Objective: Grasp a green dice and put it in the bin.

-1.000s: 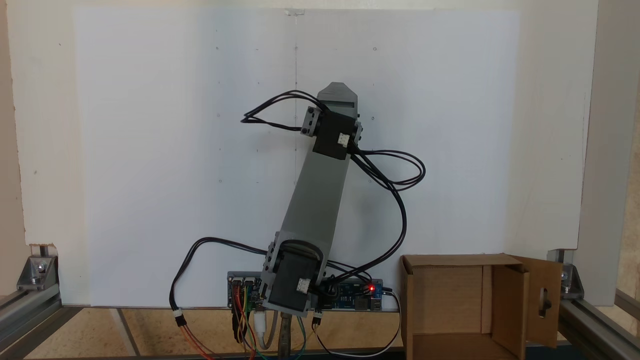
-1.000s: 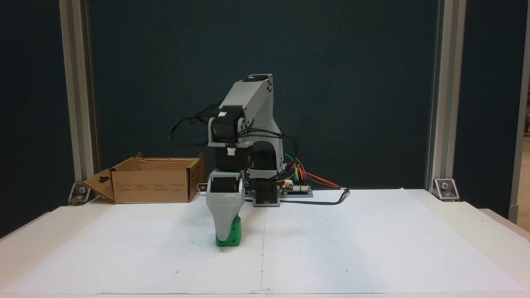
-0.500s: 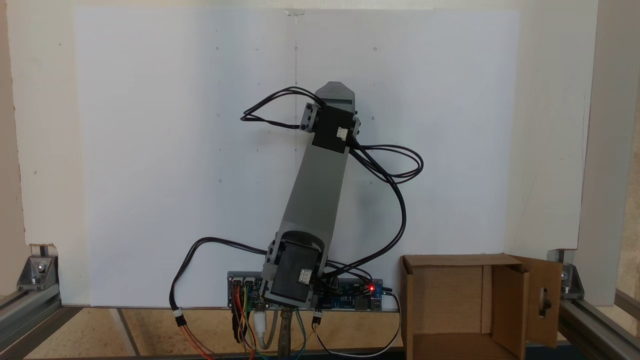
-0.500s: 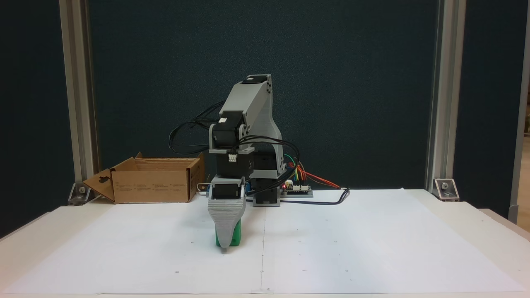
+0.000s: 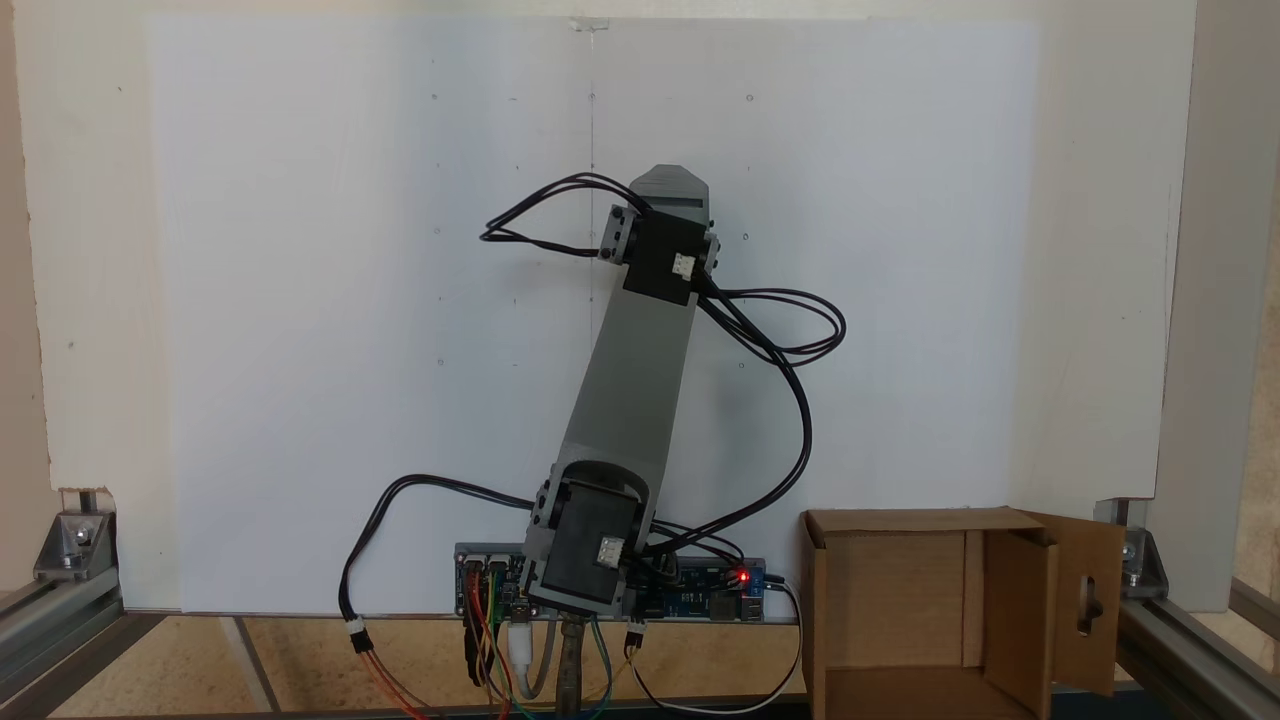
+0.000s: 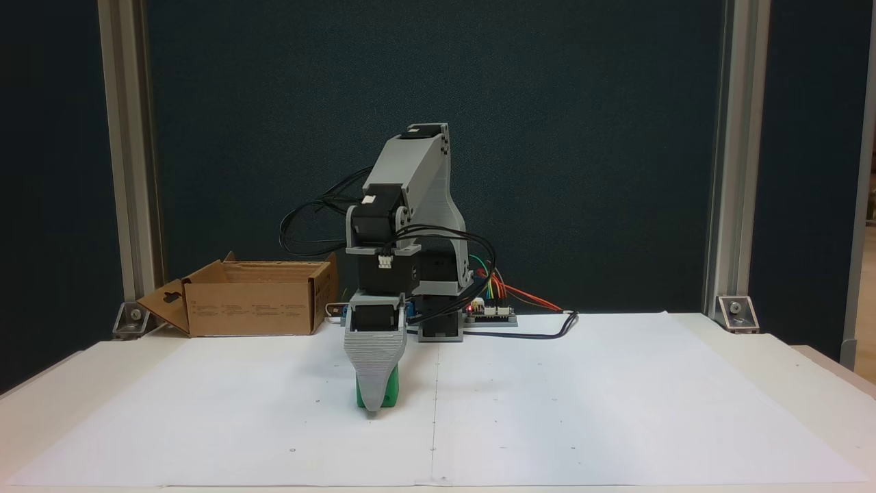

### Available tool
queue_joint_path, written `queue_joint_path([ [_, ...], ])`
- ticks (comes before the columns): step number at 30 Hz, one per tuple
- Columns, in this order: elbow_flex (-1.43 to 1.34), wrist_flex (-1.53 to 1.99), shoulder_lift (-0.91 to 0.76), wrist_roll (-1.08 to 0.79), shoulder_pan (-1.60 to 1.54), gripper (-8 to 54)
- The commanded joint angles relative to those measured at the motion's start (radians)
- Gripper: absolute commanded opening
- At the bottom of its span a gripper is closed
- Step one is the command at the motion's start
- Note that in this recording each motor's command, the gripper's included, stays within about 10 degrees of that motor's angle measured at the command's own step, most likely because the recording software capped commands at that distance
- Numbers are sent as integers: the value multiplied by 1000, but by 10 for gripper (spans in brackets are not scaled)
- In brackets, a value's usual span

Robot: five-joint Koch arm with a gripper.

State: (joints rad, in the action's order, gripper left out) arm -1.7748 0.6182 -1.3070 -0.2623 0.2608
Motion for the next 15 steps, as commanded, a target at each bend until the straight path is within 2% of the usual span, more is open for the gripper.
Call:
queue_joint_path([
  [1,18,-5,-3,20,0,381],
  [3,18,-6,-2,18,0,365],
  [15,18,-8,-2,12,14,365],
])
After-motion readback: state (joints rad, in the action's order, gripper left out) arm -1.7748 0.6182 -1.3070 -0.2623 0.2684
